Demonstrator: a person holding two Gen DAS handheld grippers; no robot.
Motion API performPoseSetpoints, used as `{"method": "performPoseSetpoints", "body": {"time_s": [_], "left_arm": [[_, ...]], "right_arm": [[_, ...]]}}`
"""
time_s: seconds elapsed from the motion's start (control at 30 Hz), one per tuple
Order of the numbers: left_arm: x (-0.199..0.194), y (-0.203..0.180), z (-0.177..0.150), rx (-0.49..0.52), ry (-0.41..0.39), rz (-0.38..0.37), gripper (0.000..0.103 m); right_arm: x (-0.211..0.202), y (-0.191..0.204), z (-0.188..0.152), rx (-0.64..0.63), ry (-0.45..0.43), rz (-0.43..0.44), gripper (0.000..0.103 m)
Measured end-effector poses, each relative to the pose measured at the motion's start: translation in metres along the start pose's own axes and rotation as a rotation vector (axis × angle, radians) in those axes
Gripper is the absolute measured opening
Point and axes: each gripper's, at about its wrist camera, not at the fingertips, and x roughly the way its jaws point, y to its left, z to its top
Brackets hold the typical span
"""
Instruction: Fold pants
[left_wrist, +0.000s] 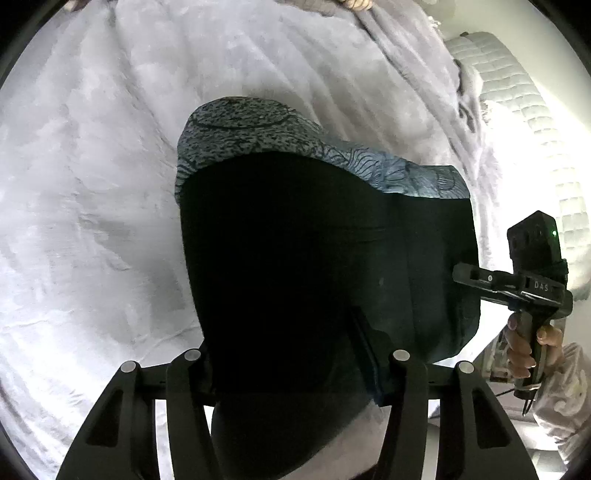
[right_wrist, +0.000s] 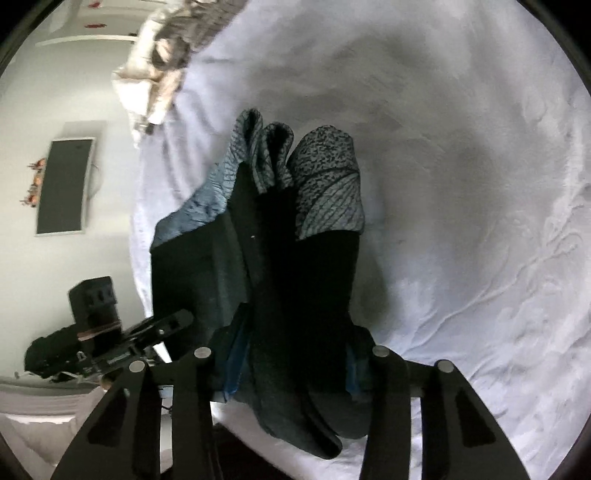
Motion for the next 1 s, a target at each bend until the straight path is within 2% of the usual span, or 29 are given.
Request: {"method": "performPoseSetpoints", "body": {"time_s": [0.17, 0.27, 0.37, 0.4, 0.47, 0.53, 0.57, 0.6, 0.67, 0.8, 1.0], "left_arm": [[-0.034, 0.016, -0.014, 0.010, -0.022, 0.054, 0.057], [-0.049, 0.039, -0.025, -0.018, -0.029, 0.086, 0.057], [-0.048, 0.063, -0.033, -0.062, -0.017, 0.129, 0.057], [-0.045, 0.071, -0.036, -0.067, -0.012, 0.149, 0.057], [-0.035, 0.086, -0.043, -0.083, 0.000, 0.195, 0.068], [-0.024, 0.096, -0.044, -0.106, -0.001, 0.229, 0.088], [-0.022, 0.100, -0.045, -0.120, -0.006, 0.224, 0.091], [-0.020, 0.102, -0.044, -0.138, -0.004, 0.219, 0.094], [-0.022, 0.101, -0.044, -0.149, -0.003, 0.232, 0.094], [-0.034, 0.078, -0.043, -0.101, -0.042, 0.370, 0.094], [-0.051, 0.054, -0.052, -0.061, -0.051, 0.482, 0.094]], "right_arm": [[0.005, 0.038, -0.024, -0.043, 0.016, 0.033, 0.045], [0.022, 0.057, -0.036, -0.048, 0.033, 0.057, 0.044], [0.049, 0.065, -0.045, -0.048, 0.060, 0.045, 0.044], [0.062, 0.067, -0.047, -0.043, 0.076, 0.024, 0.044], [0.084, 0.070, -0.050, -0.049, 0.107, -0.048, 0.044], [0.098, 0.072, -0.051, -0.082, 0.124, -0.159, 0.046], [0.103, 0.071, -0.051, -0.091, 0.132, -0.222, 0.053], [0.104, 0.069, -0.051, -0.077, 0.131, -0.249, 0.057], [0.100, 0.072, -0.050, -0.058, 0.119, -0.286, 0.060], [0.084, 0.091, -0.057, -0.100, 0.069, -0.415, 0.067], [0.068, 0.130, -0.070, -0.191, -0.016, -0.498, 0.078]]}}
